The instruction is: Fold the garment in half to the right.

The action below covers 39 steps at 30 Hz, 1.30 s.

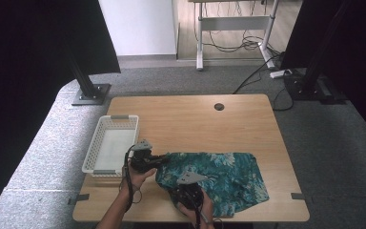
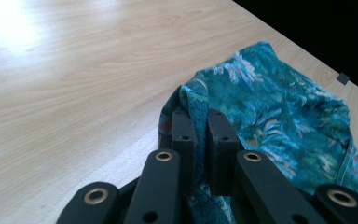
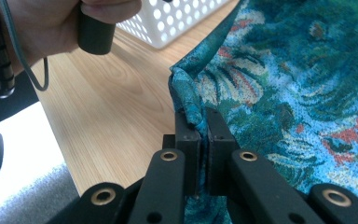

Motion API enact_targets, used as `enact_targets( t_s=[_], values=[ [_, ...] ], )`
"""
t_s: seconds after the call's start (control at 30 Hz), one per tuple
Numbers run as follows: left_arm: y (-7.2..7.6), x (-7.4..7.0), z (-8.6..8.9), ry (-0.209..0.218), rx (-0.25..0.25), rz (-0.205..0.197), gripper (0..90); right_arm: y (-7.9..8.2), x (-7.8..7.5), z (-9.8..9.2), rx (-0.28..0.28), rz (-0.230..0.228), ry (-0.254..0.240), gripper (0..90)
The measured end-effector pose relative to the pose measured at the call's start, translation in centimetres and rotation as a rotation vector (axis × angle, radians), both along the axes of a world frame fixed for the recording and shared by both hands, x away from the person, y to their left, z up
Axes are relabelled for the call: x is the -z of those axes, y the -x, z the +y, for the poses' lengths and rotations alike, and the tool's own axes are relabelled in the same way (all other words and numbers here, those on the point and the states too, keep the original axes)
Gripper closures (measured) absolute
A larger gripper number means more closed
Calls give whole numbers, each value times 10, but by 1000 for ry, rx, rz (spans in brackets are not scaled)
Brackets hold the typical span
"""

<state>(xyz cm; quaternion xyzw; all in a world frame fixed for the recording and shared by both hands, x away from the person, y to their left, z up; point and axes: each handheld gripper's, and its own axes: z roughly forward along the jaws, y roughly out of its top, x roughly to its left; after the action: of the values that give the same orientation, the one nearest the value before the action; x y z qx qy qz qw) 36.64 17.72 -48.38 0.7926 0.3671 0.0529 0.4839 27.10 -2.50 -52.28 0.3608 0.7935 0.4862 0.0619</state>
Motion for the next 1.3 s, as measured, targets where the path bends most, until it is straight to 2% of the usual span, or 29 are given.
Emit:
enact_targets(
  t_s=[0.1,0.23,0.47,0.93,1.3],
  values=[
    [0,-6,6,6,-7,-9,830,-2,-6,8,-15,-3,-27,865],
    [1,-10,10,5,-12,-13,830,-2,-11,14,-15,-14,-28,864],
    [4,-9,10,16,-8,-13,830,2,-10,11,6,-18,-33,862],
    [4,-7,10,-3,-2,3,830,2,-6,7,1,-4,-43,862],
    [3,-15,15,-7,-6,2,829,2,-7,8,-11,-19,-70,860]
  ],
)
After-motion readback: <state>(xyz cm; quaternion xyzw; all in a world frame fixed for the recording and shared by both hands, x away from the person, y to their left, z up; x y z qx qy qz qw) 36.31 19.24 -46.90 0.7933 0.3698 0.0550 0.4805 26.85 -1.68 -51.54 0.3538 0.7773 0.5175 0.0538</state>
